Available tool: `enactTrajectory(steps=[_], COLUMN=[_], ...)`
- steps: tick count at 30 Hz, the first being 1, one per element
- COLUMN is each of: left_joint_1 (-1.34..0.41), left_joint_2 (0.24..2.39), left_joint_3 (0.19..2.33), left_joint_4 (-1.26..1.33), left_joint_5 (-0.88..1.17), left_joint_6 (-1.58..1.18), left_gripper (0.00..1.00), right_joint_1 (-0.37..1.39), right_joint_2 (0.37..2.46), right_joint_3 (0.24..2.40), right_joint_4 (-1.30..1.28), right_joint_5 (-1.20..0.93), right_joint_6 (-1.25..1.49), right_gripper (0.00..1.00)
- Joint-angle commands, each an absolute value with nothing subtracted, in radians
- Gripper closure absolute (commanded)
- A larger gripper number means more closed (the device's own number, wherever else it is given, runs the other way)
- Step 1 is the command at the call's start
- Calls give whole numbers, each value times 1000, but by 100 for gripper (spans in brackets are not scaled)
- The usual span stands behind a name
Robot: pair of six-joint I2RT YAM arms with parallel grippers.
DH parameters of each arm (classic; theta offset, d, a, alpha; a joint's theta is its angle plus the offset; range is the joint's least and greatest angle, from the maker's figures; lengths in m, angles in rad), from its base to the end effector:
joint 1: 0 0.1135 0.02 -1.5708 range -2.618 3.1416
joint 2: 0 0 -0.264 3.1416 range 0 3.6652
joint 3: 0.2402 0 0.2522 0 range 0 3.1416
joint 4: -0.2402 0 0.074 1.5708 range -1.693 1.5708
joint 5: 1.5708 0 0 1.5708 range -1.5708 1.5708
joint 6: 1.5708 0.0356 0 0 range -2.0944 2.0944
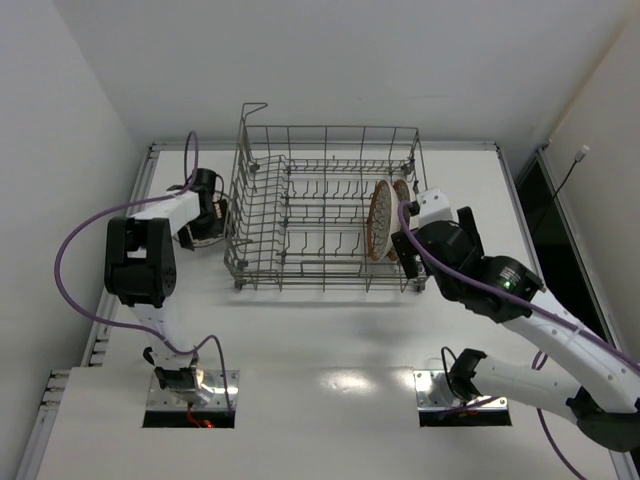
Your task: Load the plates into the dish rack
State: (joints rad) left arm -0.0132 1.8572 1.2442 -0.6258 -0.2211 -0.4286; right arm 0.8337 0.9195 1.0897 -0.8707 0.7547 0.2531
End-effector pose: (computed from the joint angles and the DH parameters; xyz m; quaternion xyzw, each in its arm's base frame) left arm 0.3650 0.0030 0.1721 -0.2200 0.9554 0.0702 0.1841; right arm 0.1307 0.1077 0.3597 -0.0925 0.8522 -0.0834 0.5082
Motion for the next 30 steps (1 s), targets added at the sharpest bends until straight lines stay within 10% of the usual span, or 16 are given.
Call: enactTrajectory(steps=[1, 30], left_joint_1=[1, -9], left_joint_2=[1877, 1624], left_joint_3=[1314, 1072], left_joint_4=[-607, -265], left_joint_5=[-258, -112], left_joint_6=[-459, 66], left_gripper=[8, 22], right_joint_1=[831, 831], right_joint_2=[936, 996], right_joint_3=[1092, 1101], right_joint_4=[-861, -861], right_joint_5=[756, 709], right_joint_6=[249, 249], right_gripper=[1, 1])
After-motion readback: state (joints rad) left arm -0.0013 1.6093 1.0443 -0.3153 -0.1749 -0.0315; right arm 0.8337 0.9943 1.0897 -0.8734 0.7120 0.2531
